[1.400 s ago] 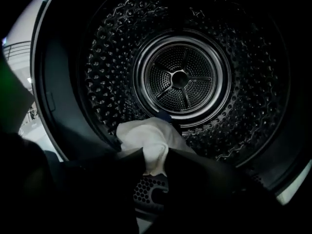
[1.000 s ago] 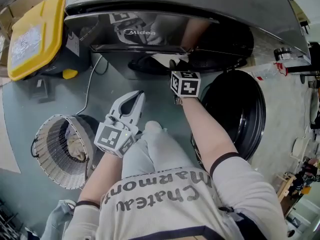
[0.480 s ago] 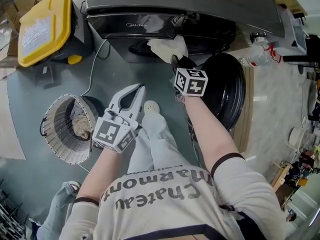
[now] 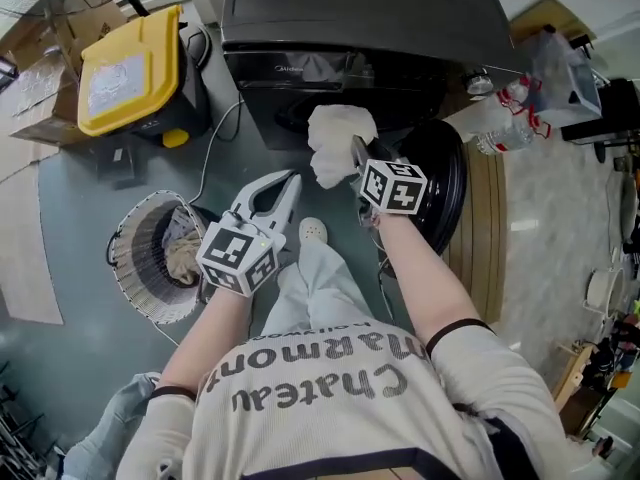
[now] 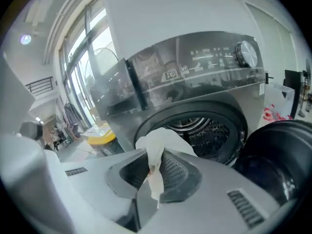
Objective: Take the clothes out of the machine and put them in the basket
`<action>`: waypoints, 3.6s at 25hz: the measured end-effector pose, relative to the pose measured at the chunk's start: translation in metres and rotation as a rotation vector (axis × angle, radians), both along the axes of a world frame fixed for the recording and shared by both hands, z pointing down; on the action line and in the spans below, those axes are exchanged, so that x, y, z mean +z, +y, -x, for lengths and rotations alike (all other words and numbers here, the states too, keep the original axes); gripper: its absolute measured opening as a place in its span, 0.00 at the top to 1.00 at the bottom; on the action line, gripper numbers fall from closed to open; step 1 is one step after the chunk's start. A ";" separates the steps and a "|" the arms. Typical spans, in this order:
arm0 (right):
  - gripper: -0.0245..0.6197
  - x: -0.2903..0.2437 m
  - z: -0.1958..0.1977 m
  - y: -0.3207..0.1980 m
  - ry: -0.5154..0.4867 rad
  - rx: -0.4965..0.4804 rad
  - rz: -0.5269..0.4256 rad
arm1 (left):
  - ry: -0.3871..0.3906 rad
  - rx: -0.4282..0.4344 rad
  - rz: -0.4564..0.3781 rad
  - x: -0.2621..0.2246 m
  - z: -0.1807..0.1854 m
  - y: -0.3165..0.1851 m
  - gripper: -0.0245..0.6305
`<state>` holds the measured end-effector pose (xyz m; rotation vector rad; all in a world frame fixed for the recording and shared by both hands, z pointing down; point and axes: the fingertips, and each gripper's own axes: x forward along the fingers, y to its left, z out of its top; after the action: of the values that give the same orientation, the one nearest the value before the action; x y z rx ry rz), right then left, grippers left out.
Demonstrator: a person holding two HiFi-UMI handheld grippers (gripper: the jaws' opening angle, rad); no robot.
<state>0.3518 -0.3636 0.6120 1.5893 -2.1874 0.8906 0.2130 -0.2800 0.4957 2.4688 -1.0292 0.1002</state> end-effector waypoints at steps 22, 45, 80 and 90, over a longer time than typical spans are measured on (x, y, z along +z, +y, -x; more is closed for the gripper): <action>0.86 -0.369 0.057 0.089 -0.197 -0.227 -0.554 | 0.030 -0.197 -0.218 -0.231 0.047 0.066 0.95; 0.86 -0.439 0.224 0.090 -0.427 -0.873 -0.593 | 0.048 -0.942 -0.322 -0.277 0.176 0.134 0.95; 0.86 -0.463 0.585 0.301 -0.611 -1.291 -0.627 | -0.059 -1.387 -0.290 -0.248 0.497 0.366 0.95; 0.86 -0.406 0.648 0.308 -0.461 -1.335 -0.545 | -0.008 -1.444 -0.240 -0.212 0.542 0.393 0.95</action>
<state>-0.2958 -0.0558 0.2057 -0.2741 -3.1260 0.1998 -0.3286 0.1128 0.2837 1.3225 -2.5923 -0.4815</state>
